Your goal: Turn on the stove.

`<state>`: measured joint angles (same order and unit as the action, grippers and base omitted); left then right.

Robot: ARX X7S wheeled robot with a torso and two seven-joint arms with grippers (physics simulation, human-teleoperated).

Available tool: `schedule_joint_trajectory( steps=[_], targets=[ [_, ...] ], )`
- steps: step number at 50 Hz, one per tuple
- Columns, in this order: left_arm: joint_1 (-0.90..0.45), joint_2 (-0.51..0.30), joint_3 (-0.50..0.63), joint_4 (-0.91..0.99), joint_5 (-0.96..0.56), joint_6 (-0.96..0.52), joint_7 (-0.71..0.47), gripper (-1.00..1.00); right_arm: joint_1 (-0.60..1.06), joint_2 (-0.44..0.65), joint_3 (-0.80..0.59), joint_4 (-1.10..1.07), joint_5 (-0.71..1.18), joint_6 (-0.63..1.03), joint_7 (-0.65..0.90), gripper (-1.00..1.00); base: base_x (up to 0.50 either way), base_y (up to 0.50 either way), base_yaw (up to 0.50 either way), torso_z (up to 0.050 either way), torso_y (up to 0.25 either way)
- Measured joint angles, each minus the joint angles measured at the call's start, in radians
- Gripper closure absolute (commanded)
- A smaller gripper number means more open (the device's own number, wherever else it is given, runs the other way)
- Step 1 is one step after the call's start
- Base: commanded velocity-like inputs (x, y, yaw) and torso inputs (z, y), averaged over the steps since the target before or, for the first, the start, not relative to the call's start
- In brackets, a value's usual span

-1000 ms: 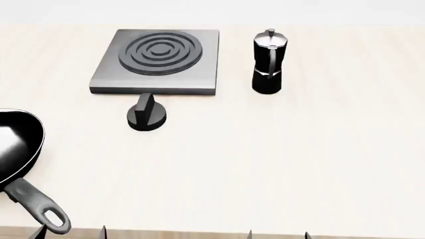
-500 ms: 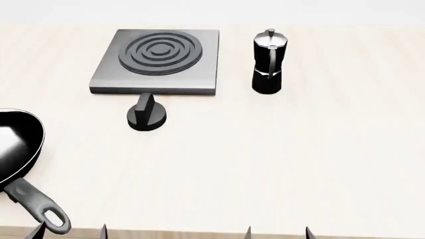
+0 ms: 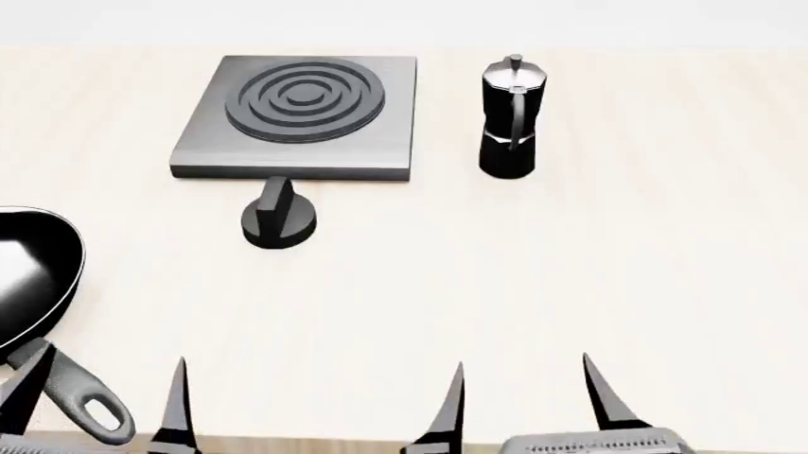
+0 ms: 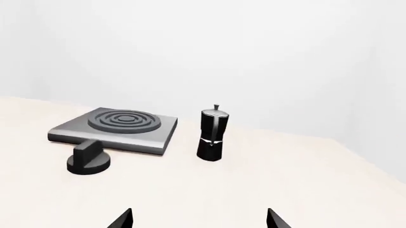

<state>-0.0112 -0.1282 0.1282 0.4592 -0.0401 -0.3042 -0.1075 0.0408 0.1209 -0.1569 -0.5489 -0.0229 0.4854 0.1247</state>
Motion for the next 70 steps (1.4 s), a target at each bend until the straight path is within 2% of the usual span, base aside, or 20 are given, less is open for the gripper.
schedule_joint_trajectory(
  steps=[10, 21, 39, 70],
  targets=[
    [-0.039, -0.021, 0.022, 0.2, 0.008, -0.146, -0.011, -1.0, 0.051, 0.011, -0.027, -0.188, -0.019, 0.168, 0.007, -1.0, 0.0, 0.0, 0.0, 0.0, 0.0],
    [-0.061, -0.036, 0.032, 0.3, 0.007, -0.217, -0.021, -1.0, 0.086, 0.021, -0.041, -0.287, -0.024, 0.254, 0.011, -1.0, 0.0, 0.0, 0.0, 0.0, 0.0],
    [-0.074, -0.048, 0.038, 0.396, -0.009, -0.269, -0.036, -1.0, 0.106, 0.031, -0.047, -0.364, -0.02, 0.309, 0.026, -1.0, 0.0, 0.0, 0.0, 0.0, 0.0],
    [-0.078, -0.064, 0.048, 0.417, -0.022, -0.275, -0.065, -1.0, 0.127, 0.043, -0.076, -0.407, -0.027, 0.352, 0.065, -1.0, 0.0, 0.06, 0.0, 0.0, 0.0]
  ],
)
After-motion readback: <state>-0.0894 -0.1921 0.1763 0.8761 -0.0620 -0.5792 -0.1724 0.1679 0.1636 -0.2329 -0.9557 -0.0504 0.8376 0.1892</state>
